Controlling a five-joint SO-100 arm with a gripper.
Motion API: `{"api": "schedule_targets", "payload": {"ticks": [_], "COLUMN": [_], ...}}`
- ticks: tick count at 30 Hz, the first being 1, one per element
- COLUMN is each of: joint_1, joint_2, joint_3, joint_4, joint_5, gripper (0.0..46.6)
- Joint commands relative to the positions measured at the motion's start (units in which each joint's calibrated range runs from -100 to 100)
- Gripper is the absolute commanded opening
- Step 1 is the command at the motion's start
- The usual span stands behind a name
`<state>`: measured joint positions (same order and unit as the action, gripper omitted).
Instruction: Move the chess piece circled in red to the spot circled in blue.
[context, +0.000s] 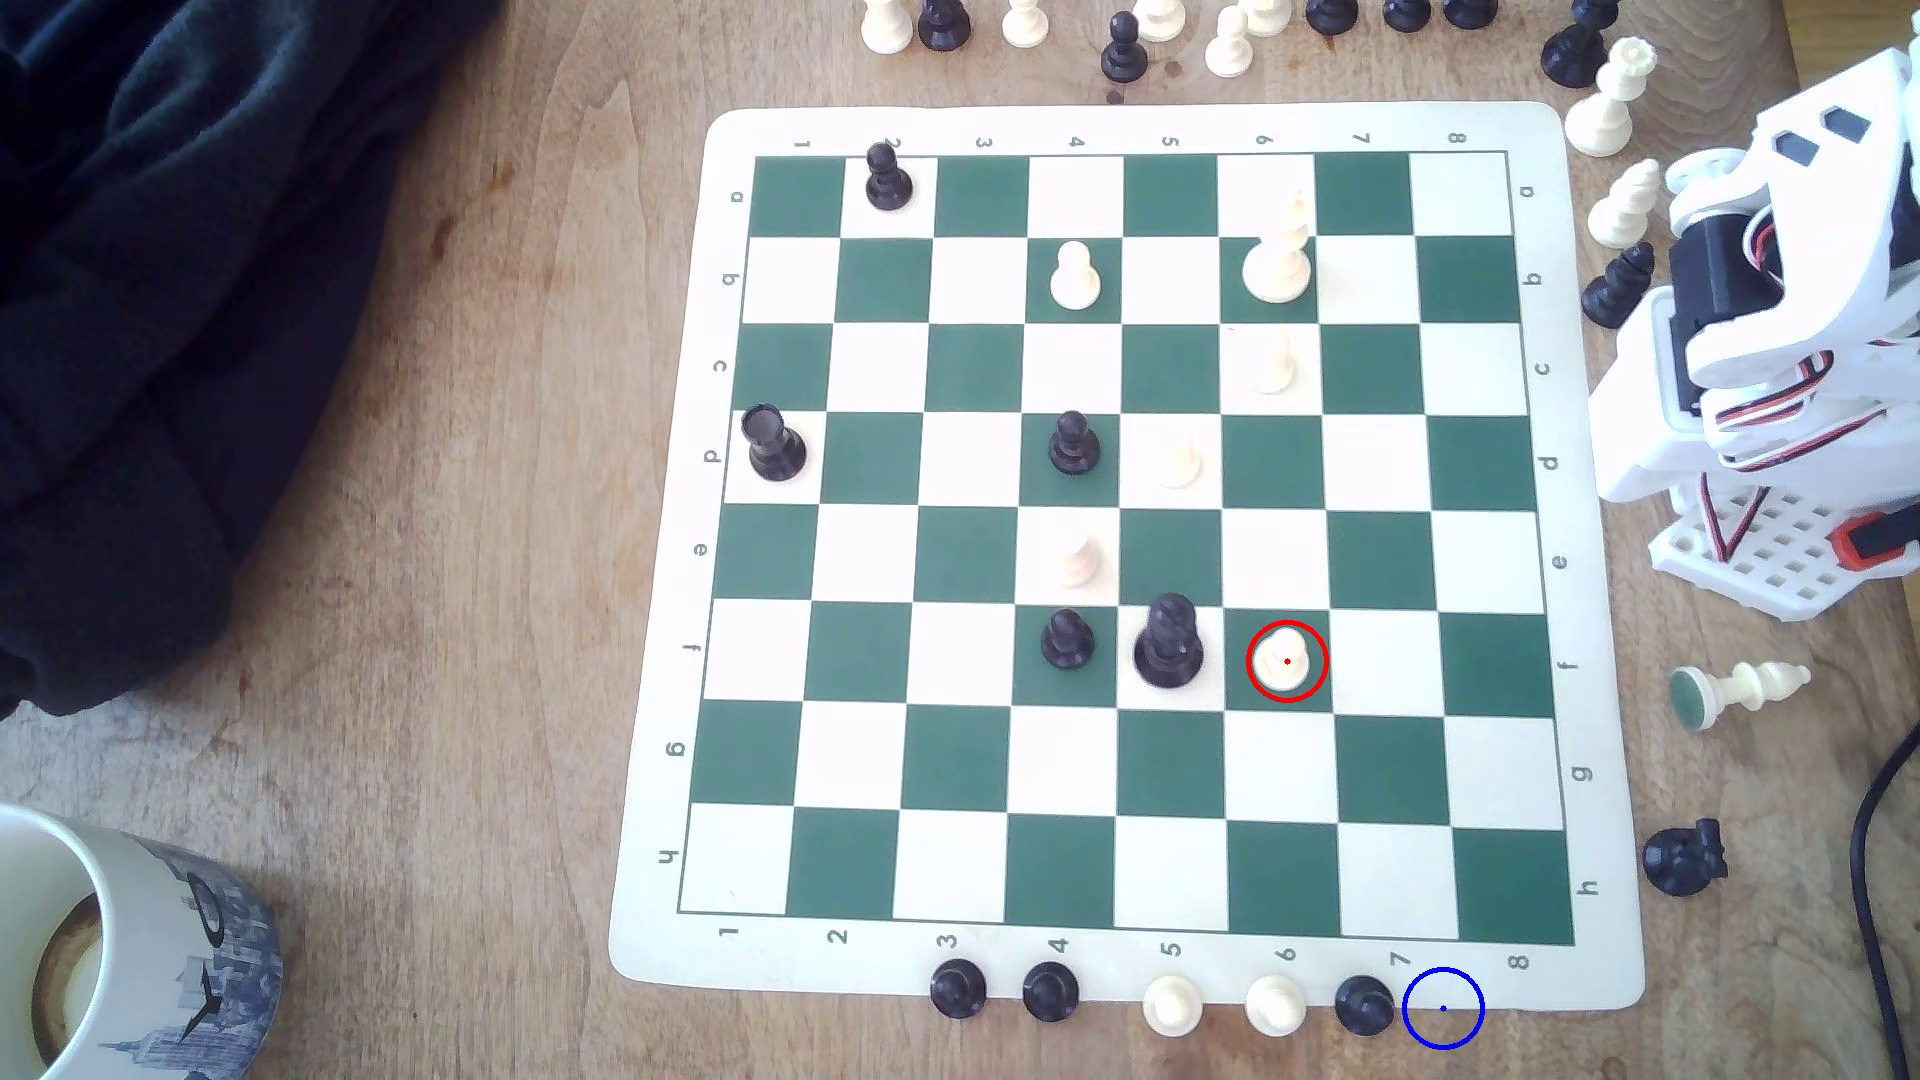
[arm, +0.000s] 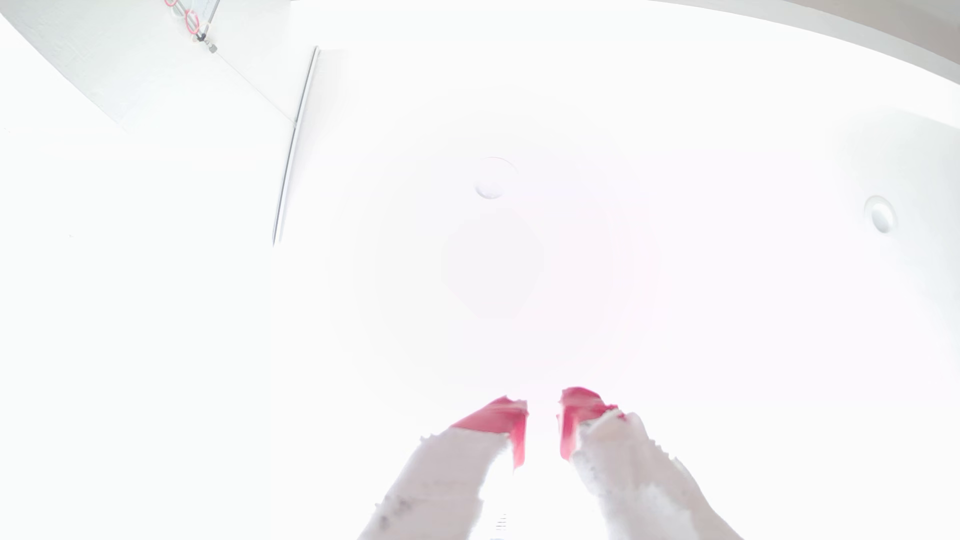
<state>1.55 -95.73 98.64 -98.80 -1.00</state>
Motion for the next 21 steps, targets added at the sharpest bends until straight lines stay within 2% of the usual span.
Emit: {"api": "schedule_targets", "payload": {"ticks": [1, 4, 8, 15, 20, 21], "joint_1": [-1.35, -1.59, -0.96, 0.6, 0.99, 1.07], "joint_2": [-0.11, -0.11, -0.11, -0.11, -0.11, -0.03], "joint_3": [1.36, 1.36, 1.17, -0.82, -4.08, -6.71], "joint_4": [-0.87, 6.99, 29.6, 47.62, 66.78, 74.89], "joint_5": [0.15, 0.15, -0.1, -0.1, -0.15, -0.15], "gripper": [3.6, 3.6, 3.6, 3.6, 3.6, 3.6]}}
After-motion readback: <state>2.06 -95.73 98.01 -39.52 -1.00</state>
